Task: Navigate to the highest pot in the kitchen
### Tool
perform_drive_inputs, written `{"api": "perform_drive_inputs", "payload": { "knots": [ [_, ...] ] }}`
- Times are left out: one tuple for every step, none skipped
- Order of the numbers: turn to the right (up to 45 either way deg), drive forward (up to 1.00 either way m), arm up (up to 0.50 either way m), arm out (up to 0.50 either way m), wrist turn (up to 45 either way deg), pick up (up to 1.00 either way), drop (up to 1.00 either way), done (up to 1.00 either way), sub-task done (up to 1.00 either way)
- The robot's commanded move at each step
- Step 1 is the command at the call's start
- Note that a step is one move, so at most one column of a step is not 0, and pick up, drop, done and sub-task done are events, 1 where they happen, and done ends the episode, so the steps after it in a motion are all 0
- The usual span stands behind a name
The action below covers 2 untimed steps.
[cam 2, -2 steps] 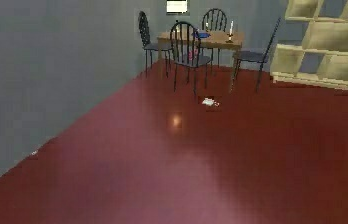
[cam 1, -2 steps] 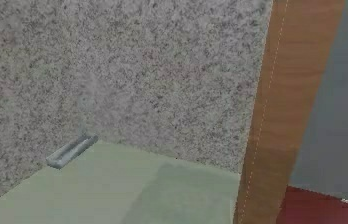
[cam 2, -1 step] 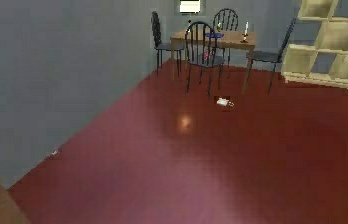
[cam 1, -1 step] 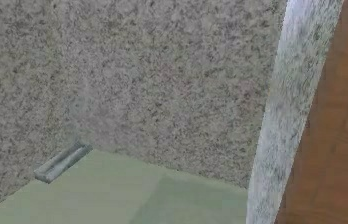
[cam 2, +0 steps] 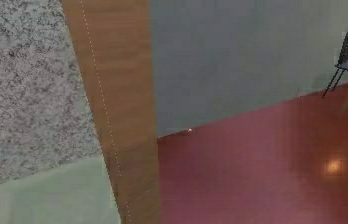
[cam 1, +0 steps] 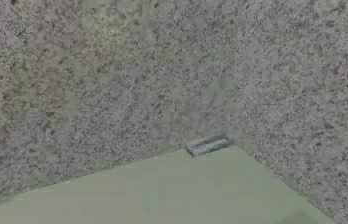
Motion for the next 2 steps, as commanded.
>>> {"api": "perform_drive_inputs", "payload": {
  "knots": [
    [-45.0,0.00,0.00,0.00,0.0,0.00,0.00,0.00,0.00],
    [-45.0,0.00,0.00,0.00,0.0,0.00,0.00,0.00,0.00]
  ]
}}
